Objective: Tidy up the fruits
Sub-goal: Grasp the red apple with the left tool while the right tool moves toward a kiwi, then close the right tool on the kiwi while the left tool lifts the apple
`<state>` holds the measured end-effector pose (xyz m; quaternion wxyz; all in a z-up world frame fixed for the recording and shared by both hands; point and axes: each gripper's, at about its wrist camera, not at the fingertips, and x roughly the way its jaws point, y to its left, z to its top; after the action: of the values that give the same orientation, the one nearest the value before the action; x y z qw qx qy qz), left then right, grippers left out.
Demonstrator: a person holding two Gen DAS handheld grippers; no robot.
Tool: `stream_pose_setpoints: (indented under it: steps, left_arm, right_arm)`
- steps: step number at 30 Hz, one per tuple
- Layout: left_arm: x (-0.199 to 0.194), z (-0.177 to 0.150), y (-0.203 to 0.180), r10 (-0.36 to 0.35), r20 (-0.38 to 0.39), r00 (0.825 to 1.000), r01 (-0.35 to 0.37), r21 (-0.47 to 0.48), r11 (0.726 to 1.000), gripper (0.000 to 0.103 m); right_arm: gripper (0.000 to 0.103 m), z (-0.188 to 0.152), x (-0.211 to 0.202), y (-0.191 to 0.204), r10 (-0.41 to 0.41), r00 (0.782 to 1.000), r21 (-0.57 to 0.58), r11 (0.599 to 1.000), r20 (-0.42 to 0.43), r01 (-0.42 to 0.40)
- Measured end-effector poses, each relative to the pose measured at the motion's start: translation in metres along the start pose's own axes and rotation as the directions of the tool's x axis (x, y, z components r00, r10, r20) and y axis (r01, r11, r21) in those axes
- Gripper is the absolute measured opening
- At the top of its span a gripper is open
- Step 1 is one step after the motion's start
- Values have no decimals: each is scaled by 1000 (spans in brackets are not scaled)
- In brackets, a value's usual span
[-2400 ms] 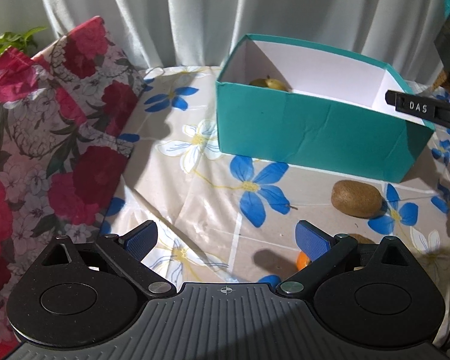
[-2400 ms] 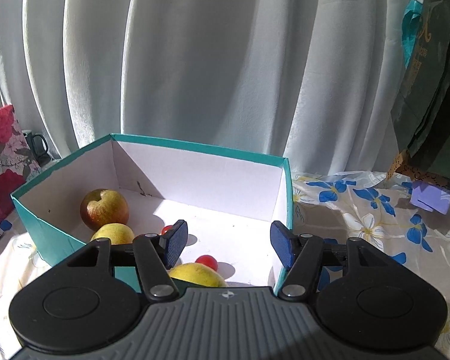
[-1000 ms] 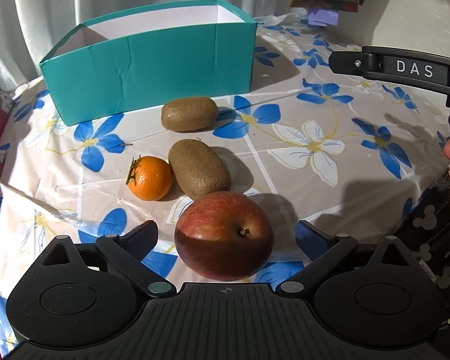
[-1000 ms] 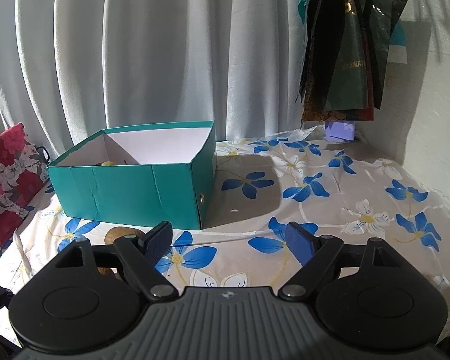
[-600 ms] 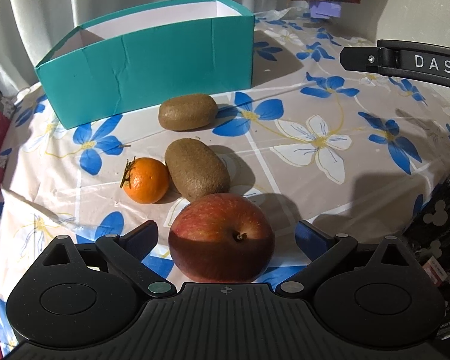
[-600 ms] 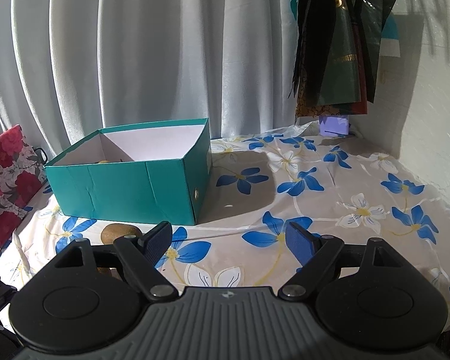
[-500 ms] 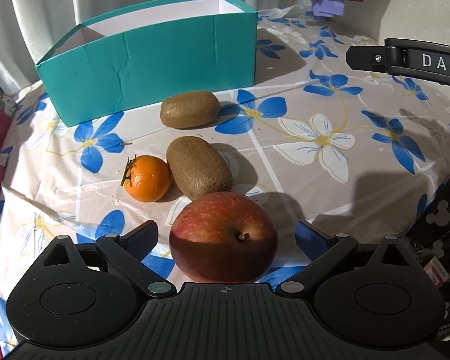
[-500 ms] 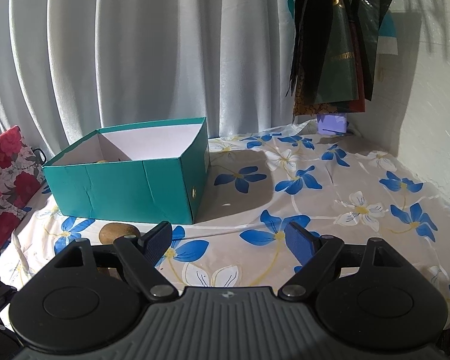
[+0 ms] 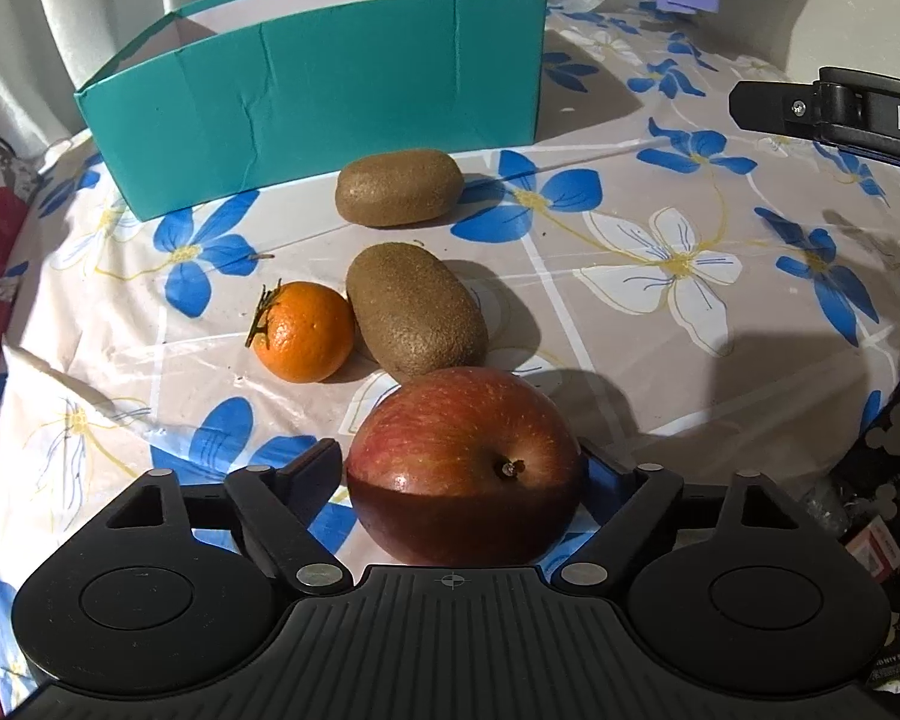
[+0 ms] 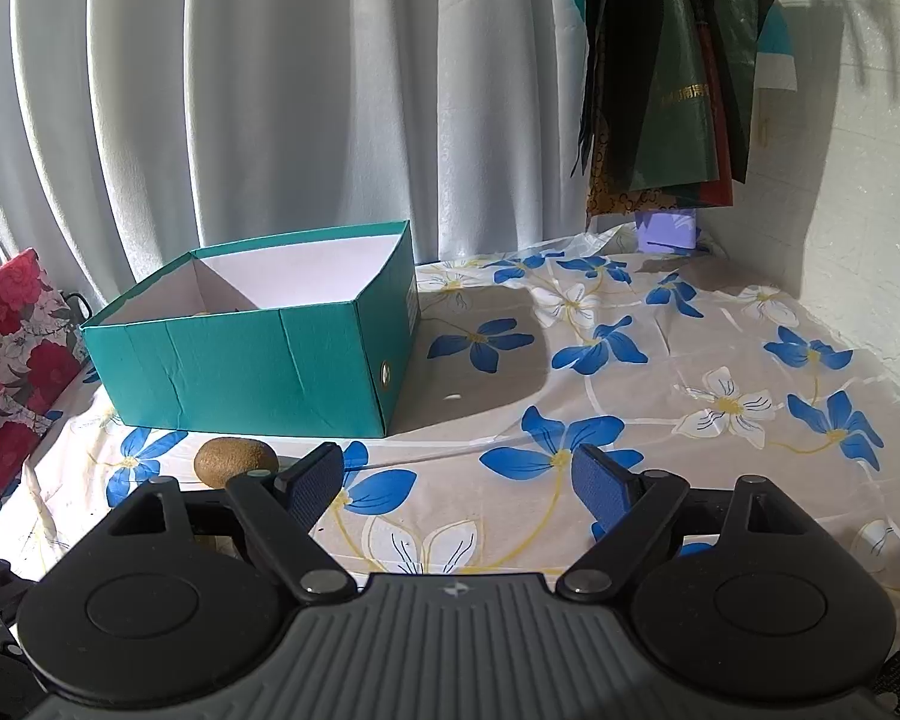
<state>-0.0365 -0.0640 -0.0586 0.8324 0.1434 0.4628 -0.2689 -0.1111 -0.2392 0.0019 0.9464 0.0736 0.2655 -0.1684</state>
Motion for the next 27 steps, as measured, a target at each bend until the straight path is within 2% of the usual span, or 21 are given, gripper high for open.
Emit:
stream_pose_setpoints:
  steps: [2, 9, 17, 20, 27]
  left_arm:
    - [0, 0, -2, -10, -3, 1000, 10, 9, 1000, 79]
    - [0, -1, 0, -23, 6, 1000, 23, 10, 1000, 78]
    - [-28, 7, 17, 27, 80, 996, -25, -29, 999, 78]
    - [-40, 8, 28, 52, 104, 993, -45, -62, 997, 78]
    - [-54, 7, 61, 101, 107, 989, -86, -139, 987, 78]
  right_arm:
    - [84, 0, 1, 0, -2, 1000, -1, 1000, -2, 2]
    - [84, 0, 5, 4, 3, 1000, -6, 1000, -13, -3]
    - [84, 3, 16, 20, 26, 999, -30, 999, -34, -27]
    - [84, 5, 25, 35, 52, 997, -47, 997, -57, -54]
    - [84, 8, 58, 94, 120, 988, -131, 982, -101, -133]
